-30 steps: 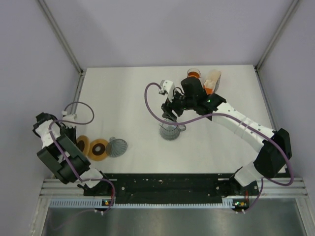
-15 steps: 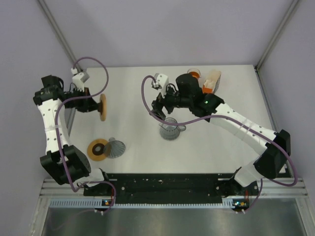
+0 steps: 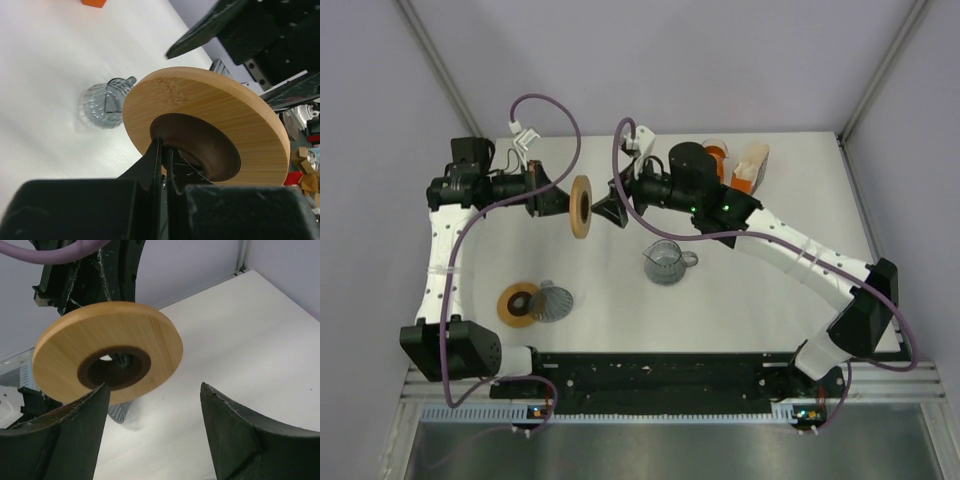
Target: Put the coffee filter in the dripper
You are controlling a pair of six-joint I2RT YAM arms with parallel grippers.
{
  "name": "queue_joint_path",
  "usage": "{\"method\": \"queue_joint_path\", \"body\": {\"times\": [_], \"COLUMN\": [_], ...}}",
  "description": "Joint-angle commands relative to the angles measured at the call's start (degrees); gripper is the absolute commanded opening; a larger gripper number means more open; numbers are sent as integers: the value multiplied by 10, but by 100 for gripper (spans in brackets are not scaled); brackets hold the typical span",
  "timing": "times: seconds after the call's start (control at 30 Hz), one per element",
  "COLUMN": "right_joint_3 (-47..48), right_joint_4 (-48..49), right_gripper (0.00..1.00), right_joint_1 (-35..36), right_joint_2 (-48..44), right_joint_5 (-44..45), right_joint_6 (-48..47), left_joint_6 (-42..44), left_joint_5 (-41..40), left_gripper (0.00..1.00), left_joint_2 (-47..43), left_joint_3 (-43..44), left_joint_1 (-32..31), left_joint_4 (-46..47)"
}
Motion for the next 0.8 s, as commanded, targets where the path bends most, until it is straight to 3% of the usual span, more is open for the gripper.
{"method": "queue_joint_path", "body": {"times": [0.0,0.13,0.23,0.3,0.4,0.5,0.77], "right_joint_3": [35,38,42,43,45,46,53], "right_joint_4": [52,62,62,62,62,62,49], "right_gripper": [72,71,65,53,23,2,0], "right_joint_1": [2,2,2,2,2,1,-2], "right_joint_2": [25,35,42,40,41,39,39], "right_joint_5": [-85,-110,-98,-101,-104,-104,-53], "right_joint_6": [32,34,31,28,29,32,41], "left_joint_6": [-97,-99,-99,-99,-99,-99,-96], "left_joint_5": [46,38,42,45,45,37,11], "left_gripper": [0,0,0,0,0,0,0], "left_joint_2": [-52,-59,-61,-62,-62,-59,-60], "left_joint_3": [-28,-36,-39,-42,-45,-48,-54], "left_joint_1": [-27,-45,-52,-54,-55,-55,-58], "left_joint_4": [107,120,122,122,120,121,121]}}
